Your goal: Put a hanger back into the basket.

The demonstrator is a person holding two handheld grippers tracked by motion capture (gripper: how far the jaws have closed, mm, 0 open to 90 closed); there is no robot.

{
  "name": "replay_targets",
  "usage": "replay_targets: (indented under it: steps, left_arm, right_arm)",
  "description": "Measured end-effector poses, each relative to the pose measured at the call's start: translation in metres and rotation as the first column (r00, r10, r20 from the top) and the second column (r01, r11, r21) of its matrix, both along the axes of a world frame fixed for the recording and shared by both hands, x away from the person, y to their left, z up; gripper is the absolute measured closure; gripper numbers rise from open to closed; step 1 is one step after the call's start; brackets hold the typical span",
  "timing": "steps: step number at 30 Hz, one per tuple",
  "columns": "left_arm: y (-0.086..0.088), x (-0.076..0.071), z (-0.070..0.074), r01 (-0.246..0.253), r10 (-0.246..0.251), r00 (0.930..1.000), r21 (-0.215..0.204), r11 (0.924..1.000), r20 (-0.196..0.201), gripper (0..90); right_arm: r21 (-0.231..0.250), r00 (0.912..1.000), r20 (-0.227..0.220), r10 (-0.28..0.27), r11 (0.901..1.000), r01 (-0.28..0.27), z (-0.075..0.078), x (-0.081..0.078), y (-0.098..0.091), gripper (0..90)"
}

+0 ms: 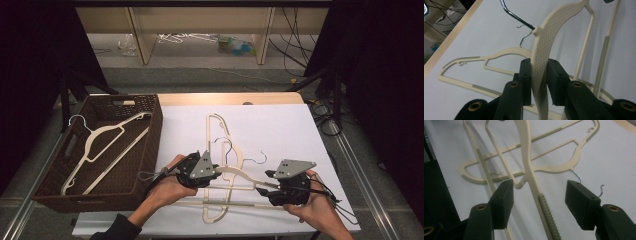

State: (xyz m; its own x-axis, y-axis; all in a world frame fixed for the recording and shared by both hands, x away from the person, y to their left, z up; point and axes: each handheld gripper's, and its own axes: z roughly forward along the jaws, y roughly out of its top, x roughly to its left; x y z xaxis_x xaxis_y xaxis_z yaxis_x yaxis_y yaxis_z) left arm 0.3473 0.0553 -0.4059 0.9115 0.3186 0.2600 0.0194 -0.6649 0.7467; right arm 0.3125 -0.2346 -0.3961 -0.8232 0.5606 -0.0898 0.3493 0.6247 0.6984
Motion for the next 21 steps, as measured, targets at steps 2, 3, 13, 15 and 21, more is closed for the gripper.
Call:
replay_targets:
  steps: [2,3,13,15,21]
  left_arm:
    - [-0.002,-0.003,0.002,0.000,0.000,1.0000,-0.005,1.0000,0.001,74.7]
    - [-0.003,-0.004,0.003,0.006,-0.006,1.0000,-0.001,1.0000,0.004,74.7]
    - [-0.007,-0.010,0.008,0.015,-0.015,0.9999,-0.013,0.9998,0.004,75.2]
    - [-0.007,-0.010,0.009,0.016,-0.016,0.9999,-0.012,0.9998,0.003,75.3]
    - [-0.004,-0.010,0.015,0.011,-0.011,0.9998,-0.028,0.9996,0.014,76.4]
  right_arm:
    - [0.000,1.0000,0.010,-0.001,1.0000,0.001,0.000,0.000,0.000,40.8]
    - [0.004,1.0000,0.009,-0.001,1.0000,0.001,0.001,0.000,-0.001,40.7]
    - [0.066,0.9981,0.060,-0.012,0.9978,0.008,0.015,-0.005,-0.008,39.0]
    - [0.064,0.9977,0.066,-0.012,0.9979,0.008,0.016,-0.005,-0.009,38.9]
    - [0.079,0.9970,0.077,-0.013,0.9969,0.007,0.020,-0.008,-0.008,38.9]
